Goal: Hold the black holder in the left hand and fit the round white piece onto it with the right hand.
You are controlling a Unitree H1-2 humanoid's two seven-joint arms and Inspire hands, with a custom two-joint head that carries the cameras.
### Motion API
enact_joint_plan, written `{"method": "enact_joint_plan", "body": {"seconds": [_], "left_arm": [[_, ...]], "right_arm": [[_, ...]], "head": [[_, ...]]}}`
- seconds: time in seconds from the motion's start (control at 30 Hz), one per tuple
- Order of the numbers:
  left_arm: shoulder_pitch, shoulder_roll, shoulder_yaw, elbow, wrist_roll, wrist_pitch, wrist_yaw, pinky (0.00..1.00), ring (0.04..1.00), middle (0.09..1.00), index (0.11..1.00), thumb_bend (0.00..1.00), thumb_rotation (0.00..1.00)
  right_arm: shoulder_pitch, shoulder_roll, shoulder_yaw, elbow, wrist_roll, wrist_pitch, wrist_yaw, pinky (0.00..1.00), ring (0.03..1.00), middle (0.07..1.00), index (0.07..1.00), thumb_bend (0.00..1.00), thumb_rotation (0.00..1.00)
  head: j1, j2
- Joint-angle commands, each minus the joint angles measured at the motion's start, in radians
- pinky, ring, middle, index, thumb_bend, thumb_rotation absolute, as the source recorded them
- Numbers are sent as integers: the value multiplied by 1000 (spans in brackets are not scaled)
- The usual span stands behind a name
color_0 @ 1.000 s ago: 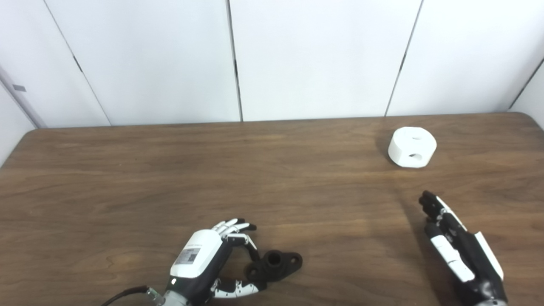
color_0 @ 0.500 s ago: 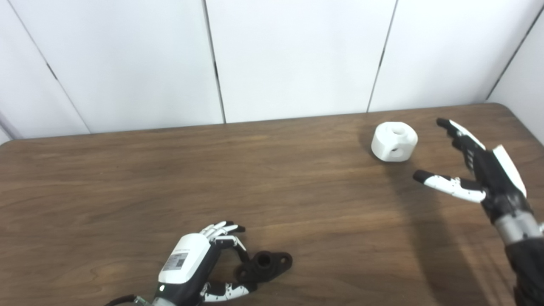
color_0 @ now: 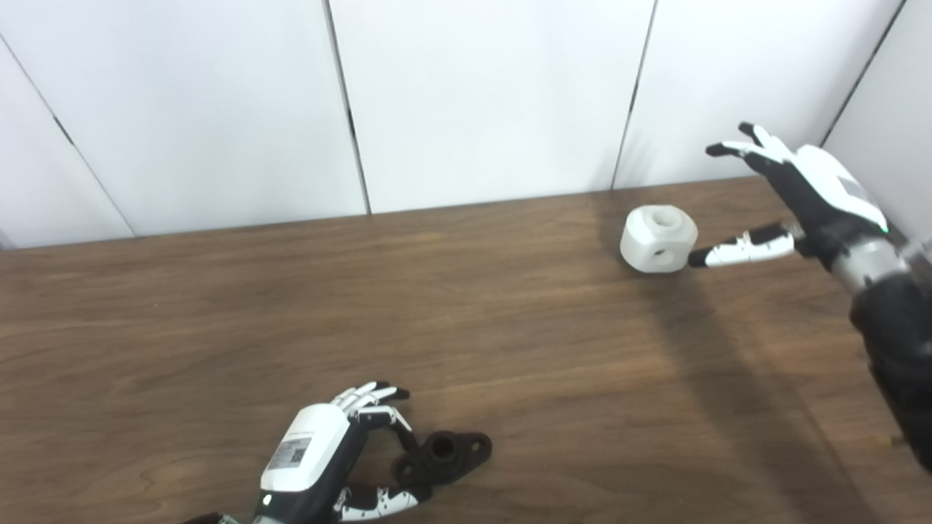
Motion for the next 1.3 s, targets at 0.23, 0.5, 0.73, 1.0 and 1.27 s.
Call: {"method": "enact_joint_plan", "body": {"seconds": [0.23, 0.5, 0.73, 1.0, 1.27], "left_arm": [[34, 4, -24, 28, 0, 43, -77, 866, 896, 836, 491, 505, 40], [32, 2, -25, 26, 2, 45, -77, 862, 894, 834, 491, 505, 40], [34, -2, -23, 24, 1, 46, -73, 862, 891, 831, 491, 505, 40], [31, -12, -24, 17, 4, 63, -84, 868, 898, 833, 491, 504, 40], [33, -16, -23, 21, 3, 60, -79, 869, 898, 831, 491, 504, 40]], "right_arm": [[-200, -75, 87, 137, -57, -5, 99, 973, 1000, 1000, 814, 978, 219], [-277, -74, 161, 247, -90, -48, 127, 991, 1000, 1000, 758, 961, 198], [-322, -85, 217, 315, -109, -68, 183, 1000, 1000, 1000, 748, 949, 208], [-382, -81, 255, 409, -125, -101, 211, 1000, 1000, 1000, 752, 952, 200], [-406, -64, 273, 466, -132, -102, 221, 1000, 1000, 1000, 770, 966, 208]], "head": [[-13, -2], [-14, -3], [-22, -3], [-16, -4], [-13, -5]]}}
